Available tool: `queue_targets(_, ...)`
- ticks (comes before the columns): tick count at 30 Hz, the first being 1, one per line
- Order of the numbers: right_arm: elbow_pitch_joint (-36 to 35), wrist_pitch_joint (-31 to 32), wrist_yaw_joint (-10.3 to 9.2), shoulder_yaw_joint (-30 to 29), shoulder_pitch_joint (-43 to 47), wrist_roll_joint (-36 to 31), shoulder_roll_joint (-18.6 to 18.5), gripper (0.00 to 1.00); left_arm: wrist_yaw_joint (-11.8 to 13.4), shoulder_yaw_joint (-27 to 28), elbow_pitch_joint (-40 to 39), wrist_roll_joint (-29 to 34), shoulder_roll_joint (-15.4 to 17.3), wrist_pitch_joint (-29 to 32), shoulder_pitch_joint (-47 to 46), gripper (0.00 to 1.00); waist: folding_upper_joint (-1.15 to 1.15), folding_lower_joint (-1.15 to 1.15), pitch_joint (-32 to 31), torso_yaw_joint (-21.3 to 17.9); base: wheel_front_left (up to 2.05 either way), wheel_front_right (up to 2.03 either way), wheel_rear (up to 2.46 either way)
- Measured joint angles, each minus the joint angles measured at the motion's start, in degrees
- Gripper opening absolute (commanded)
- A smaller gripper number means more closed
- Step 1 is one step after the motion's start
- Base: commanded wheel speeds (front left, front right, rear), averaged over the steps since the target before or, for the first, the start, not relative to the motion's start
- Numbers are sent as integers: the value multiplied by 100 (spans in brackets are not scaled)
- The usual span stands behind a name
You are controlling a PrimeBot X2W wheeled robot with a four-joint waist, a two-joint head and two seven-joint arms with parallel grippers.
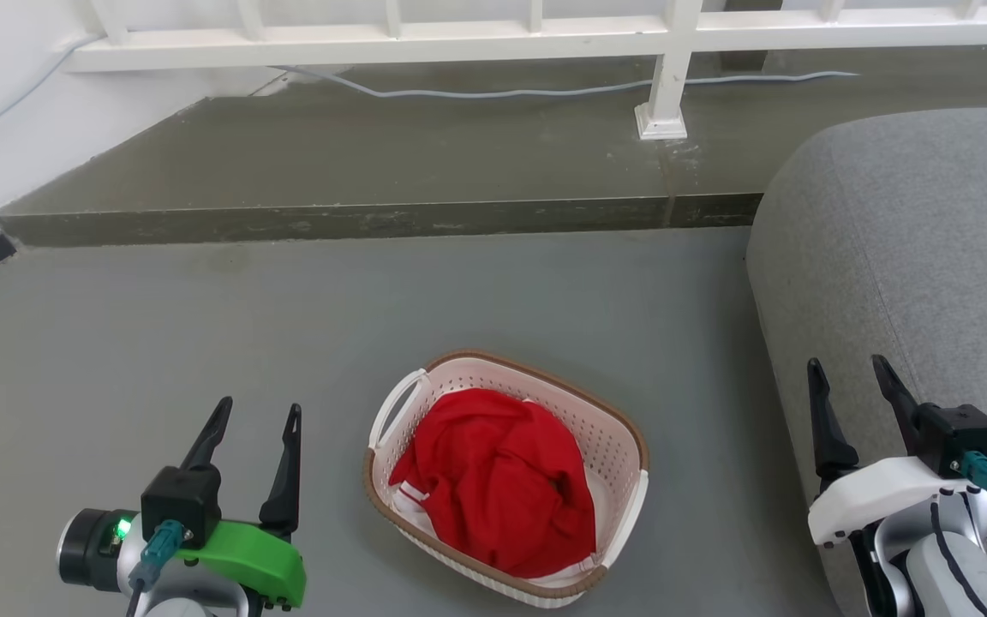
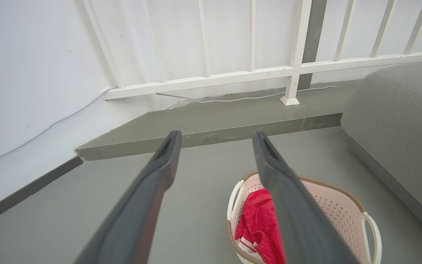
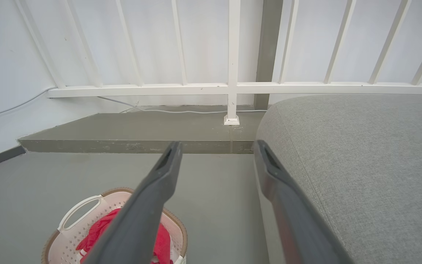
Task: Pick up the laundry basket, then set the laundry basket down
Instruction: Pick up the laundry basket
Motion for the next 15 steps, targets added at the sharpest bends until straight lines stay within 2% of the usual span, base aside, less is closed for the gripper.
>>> queue_targets(15, -201, -16, -1, -69, -164, 13, 14, 100, -30, -16, -125, 1, 18, 114, -271, 100, 0, 0, 545, -24, 0, 0, 0)
